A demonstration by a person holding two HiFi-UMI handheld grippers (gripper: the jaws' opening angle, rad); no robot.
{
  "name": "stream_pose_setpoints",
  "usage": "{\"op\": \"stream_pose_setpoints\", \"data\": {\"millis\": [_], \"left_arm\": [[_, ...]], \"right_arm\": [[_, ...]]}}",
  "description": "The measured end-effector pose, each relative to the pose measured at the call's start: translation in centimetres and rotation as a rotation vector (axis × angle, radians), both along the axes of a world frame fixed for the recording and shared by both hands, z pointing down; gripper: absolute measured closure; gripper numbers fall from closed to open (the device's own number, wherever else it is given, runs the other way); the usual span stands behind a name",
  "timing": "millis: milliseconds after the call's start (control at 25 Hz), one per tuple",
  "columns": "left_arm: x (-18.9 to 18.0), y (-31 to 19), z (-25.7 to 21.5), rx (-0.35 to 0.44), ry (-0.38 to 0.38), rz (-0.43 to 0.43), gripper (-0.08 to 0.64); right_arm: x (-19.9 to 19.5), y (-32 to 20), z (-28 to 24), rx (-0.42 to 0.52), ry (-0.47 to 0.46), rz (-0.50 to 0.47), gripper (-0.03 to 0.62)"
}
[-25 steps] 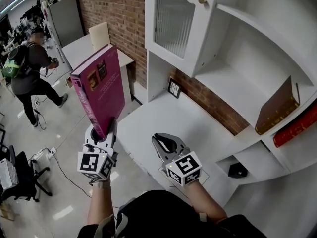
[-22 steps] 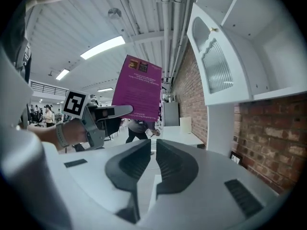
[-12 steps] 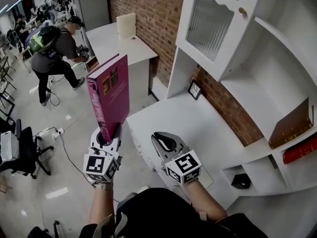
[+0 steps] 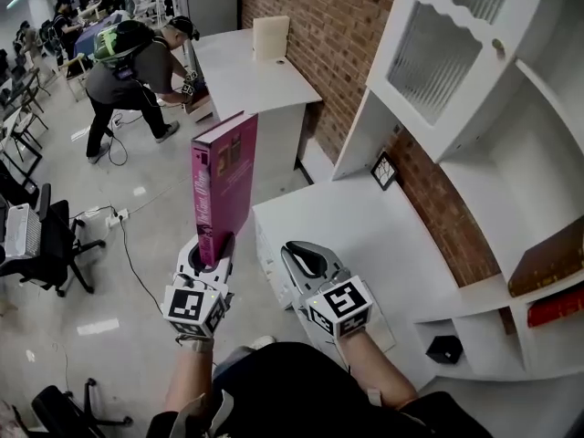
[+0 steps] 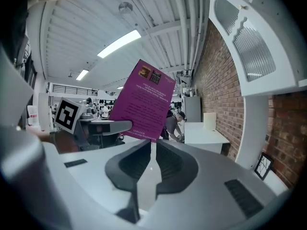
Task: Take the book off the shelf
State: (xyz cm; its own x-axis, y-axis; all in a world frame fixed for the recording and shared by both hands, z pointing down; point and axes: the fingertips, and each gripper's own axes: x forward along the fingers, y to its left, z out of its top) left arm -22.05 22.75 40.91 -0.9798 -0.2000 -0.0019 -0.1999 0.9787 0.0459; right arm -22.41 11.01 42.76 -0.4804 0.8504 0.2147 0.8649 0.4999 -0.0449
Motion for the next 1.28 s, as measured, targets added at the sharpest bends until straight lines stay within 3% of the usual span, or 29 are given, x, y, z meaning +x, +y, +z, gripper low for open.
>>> {"op": "stream_pose_setpoints", "data": {"millis": [480,1280], "left_arm": [[1.8,2.8,3.3,0.011,0.055,-0.015,0.417],[2.2,3.5,4.8,0.012,0.054,0.016,0.419]], "right_arm": [[1.0,3.4,1.3,0.038,0.008,-0.03,0.569],[1.7,4.4,3.1,0.036,0.013,-0.017,0.569]]}}
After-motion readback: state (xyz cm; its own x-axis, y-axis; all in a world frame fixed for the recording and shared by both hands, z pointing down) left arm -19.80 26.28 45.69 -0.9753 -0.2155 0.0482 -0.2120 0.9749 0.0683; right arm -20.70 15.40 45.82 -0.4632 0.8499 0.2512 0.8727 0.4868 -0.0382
